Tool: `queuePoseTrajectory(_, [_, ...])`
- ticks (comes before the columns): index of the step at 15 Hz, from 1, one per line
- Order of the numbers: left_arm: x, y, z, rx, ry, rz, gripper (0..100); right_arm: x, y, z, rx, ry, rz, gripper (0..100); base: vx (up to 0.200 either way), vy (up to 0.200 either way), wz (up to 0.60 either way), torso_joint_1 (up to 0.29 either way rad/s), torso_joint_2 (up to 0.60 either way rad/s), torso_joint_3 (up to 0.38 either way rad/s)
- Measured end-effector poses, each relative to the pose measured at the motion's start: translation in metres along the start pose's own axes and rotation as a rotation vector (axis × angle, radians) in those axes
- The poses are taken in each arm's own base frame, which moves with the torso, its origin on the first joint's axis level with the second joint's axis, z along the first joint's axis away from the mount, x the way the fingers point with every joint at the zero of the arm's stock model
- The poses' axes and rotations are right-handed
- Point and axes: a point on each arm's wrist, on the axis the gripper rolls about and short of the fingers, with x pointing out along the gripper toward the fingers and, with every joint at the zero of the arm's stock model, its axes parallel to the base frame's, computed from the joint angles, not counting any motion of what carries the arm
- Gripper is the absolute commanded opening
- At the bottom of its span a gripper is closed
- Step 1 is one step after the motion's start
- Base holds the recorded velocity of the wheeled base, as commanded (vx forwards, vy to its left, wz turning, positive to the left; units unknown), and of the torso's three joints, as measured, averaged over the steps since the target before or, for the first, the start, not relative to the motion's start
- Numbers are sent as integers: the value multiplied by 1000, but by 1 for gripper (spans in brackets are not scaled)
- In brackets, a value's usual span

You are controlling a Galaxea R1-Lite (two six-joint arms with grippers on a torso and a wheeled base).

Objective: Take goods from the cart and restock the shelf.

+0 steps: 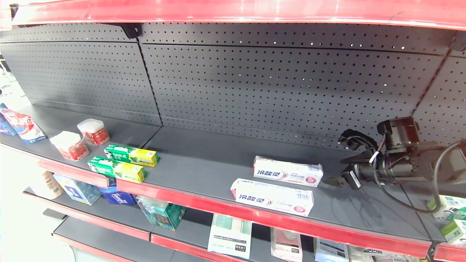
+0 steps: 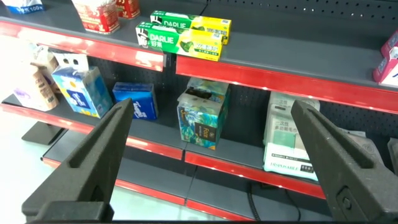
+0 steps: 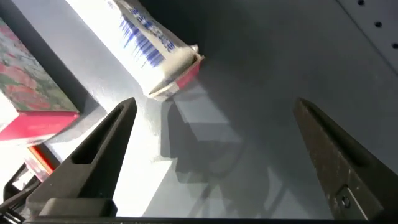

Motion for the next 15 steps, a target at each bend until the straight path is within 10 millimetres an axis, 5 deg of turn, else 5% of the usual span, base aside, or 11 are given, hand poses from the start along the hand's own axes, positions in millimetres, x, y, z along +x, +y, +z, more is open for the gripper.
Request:
queuePoseTrajectory(7, [0,0,0,0,0,0,100,3,-16,-9,73,29,-122,100,0,0,0,0,0,0])
queuePoseTrajectory(15, [0,0,0,0,0,0,100,12,-5,1,46,3,-96,100,0,0,0,0,0,0])
